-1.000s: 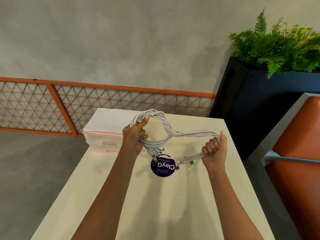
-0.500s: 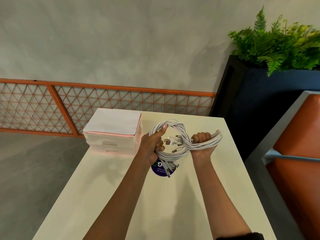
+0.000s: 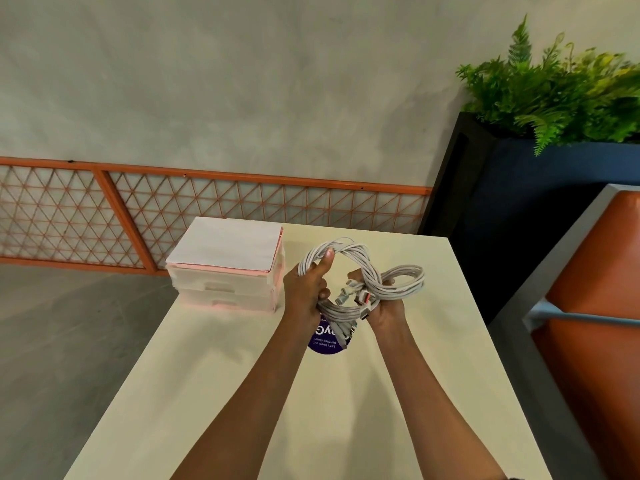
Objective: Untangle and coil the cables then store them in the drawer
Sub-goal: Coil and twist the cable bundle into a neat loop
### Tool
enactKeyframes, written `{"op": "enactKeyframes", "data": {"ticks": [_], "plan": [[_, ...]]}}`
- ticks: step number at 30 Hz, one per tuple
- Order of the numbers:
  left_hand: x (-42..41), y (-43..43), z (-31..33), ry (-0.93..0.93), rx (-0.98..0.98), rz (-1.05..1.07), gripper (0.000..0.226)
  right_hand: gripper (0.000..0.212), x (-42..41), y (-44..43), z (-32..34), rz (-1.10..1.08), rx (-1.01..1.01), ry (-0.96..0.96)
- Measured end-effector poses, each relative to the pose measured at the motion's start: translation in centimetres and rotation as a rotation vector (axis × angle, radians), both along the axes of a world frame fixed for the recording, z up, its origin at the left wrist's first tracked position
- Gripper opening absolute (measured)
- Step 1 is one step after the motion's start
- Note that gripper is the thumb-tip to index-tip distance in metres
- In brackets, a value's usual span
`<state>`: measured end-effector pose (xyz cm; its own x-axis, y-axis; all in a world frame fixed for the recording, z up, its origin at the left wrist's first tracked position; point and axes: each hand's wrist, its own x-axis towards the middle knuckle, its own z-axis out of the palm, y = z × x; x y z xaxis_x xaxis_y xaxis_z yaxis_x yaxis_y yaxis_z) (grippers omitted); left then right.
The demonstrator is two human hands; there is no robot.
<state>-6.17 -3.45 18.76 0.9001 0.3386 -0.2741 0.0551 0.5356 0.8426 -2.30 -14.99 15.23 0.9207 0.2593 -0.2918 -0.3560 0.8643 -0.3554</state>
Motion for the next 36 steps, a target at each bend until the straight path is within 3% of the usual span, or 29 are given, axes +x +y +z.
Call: {"op": "enactKeyframes", "data": {"ticks": [1,2,3,5,11,16,21,27,30,33,36], "plan": [[0.2,0.1,0.0,0.000,-0.006,0.029,0.015,0.019,-0.2,0.0,0.3,-0.004,0.026,0.028],[0.3,0.3,0.0,0.000,-0.022,0.054,0.015,0.031,0.0,0.0,0.1,-0.017,0.051,0.069],[0.4,0.6,0.0,0.000,-0.042,0.072,0.015,0.029,0.3,-0.1,0.4,-0.006,0.038,0.142],[0.6,1.3,-0.1,-0.004,-0.074,0.061,0.016,0.011,0.2,-0.1,1.0,-0.002,0.090,0.212],[0.6,1.3,-0.6,-0.008,0.040,0.028,0.014,0.030,-0.5,0.2,1.5,0.150,0.165,0.314],[0.8,1.2,-1.2,-0.002,0.060,0.151,0.020,0.047,-1.3,1.0,1.2,0.256,0.038,0.167],[1.0,0.8,-1.3,0.020,0.098,0.297,0.018,0.042,-1.5,1.5,0.8,0.195,-0.056,0.017],[1.5,1.6,-1.0,-0.017,0.183,0.379,0.014,0.043,-2.6,1.3,0.3,0.119,0.138,-0.004],[1.5,1.7,-1.0,-0.052,0.183,0.375,0.012,0.039,-3.1,1.3,0.6,0.156,0.060,-0.091],[1.6,1.9,-0.7,-0.068,0.177,0.370,0.013,0.061,-3.2,1.3,0.4,0.196,0.105,-0.123],[1.5,1.7,-0.3,-0.070,0.185,0.375,0.013,0.062,-3.2,1.3,-0.1,0.258,0.169,-0.154]]}}
